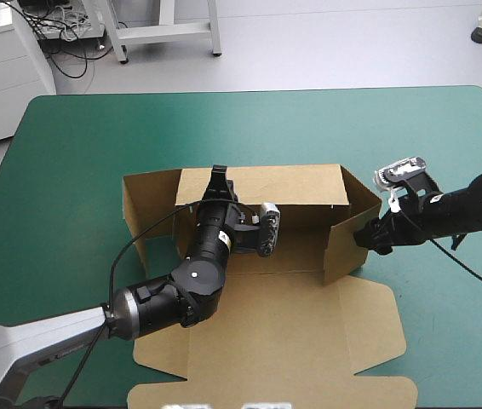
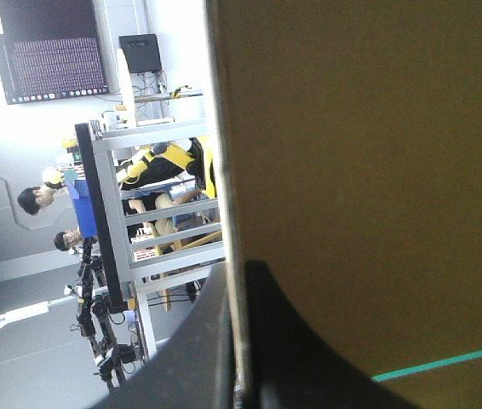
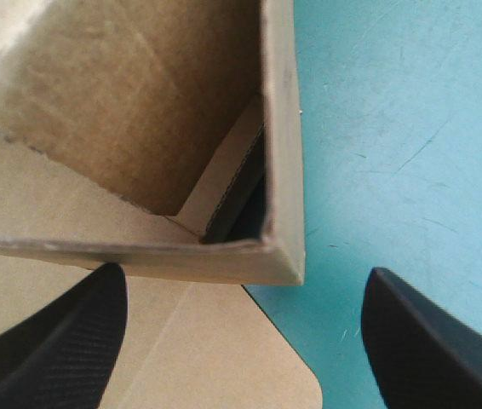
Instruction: Fold the box
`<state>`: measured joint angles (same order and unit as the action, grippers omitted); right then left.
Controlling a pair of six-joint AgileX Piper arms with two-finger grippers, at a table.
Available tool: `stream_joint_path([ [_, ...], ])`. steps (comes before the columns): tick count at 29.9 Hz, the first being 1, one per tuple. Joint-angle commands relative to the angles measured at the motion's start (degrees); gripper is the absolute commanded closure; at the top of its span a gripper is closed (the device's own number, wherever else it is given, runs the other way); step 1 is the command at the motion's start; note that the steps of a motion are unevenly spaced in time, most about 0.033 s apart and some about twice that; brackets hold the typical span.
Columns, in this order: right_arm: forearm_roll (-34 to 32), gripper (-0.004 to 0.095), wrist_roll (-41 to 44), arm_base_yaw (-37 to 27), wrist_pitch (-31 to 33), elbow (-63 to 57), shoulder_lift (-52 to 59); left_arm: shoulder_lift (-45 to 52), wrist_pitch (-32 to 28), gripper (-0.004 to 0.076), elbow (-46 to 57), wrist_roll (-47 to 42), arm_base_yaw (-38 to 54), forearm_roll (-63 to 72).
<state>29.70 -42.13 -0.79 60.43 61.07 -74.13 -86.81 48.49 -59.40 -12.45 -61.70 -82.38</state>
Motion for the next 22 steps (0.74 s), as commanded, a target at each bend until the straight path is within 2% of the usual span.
stream_joint_path([
  [1,3.57,0.0214,-1.85,-0.14,-1.31,-0.40,1.66,1.97,2.35,0.0756,-0.75,0.47,-0.20,-0.57],
  [4,7.63,0.0214,-4.65,-0.14,-2.69,-3.05,1.66,1.97,2.35,0.0756,-0.75,0.36,-0.20,-0.57],
  [10,15.90,0.0214,-10.69,-0.14,-10.17,-7.75,2.70,1.97,2.35,0.0756,-0.75,0.36,-0.20,-0.57],
  [16,16.41,0.0216,-11.40,0.56,-14.27,-8.59,3.33,1.97,2.35,0.0756,-0.75,-1.07,-0.20,-0.79],
  [22,15.03,0.0216,-10.25,6.45,-19.81,-8.59,3.33,1.97,2.35,0.0756,-0.75,-1.07,-0.20,-0.79],
])
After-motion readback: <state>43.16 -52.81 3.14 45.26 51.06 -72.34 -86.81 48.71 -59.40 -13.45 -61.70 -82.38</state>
